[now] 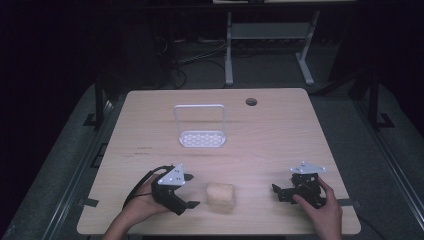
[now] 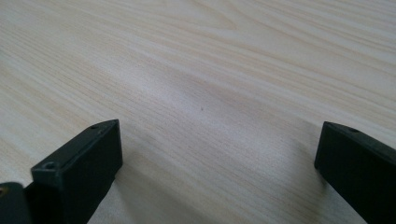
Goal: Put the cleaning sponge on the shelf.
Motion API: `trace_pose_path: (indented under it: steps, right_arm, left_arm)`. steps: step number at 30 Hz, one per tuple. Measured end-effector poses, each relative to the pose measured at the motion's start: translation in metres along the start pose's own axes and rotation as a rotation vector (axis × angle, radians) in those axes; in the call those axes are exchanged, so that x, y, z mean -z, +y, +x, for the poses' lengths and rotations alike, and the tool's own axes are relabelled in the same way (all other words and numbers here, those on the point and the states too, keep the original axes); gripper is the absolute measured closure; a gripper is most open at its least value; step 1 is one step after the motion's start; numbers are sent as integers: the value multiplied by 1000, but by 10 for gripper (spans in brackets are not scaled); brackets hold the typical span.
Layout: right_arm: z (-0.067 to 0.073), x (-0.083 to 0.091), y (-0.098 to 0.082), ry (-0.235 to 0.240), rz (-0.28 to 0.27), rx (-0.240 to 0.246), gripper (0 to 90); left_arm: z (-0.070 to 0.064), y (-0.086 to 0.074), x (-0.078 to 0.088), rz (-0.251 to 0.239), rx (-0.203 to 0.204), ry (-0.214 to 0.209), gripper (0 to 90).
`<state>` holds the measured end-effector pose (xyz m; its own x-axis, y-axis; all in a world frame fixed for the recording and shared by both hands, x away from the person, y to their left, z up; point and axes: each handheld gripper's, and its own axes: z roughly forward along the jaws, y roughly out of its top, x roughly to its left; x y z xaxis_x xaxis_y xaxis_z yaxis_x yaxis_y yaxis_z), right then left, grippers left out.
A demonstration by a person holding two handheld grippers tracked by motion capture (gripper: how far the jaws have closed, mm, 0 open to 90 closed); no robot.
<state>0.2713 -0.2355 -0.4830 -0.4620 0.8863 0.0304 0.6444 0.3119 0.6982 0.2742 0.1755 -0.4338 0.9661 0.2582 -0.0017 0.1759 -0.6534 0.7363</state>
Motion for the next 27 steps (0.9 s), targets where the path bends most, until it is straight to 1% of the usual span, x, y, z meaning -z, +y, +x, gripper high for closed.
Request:
trace_pose_path:
  steps: [6,8,9,10,11,12,18,20,21,23,25,27]
  right_arm:
    - [0,0,0,0,0,0,7]
    - [0,0,0,0,0,0,7]
    - [0,0,0,0,0,1,7]
    - [0,0,0,0,0,0,7]
    - [0,0,0,0,0,0,7]
    - [0,0,0,0,0,0,7]
    - [0,0,0,0,0,0,6]
    - [0,0,0,0,0,0,7]
    - [0,0,0,0,0,0,7]
    - [0,0,0,0,0,0,7]
    - [0,0,0,0,0,0,7]
    - [0,0,0,0,0,0,7]
  left_arm:
    - [0,10,-3,-1,-27,-20,137]
    - [-1,13,-5,-6,-29,-25,137]
    - [0,15,-5,4,-43,-30,137]
    - [0,16,-6,-4,-40,-35,137]
    - [0,18,-6,4,-52,-40,137]
    - [0,19,-8,1,-51,-42,137]
    - [1,29,-12,4,-79,-59,137]
    - [0,32,-14,0,-83,-64,137]
    - [0,33,-15,-2,-78,-68,137]
    - [0,36,-17,9,-94,-72,137]
    - [-1,39,-20,-1,-98,-79,137]
    - [-1,40,-21,2,-102,-80,137]
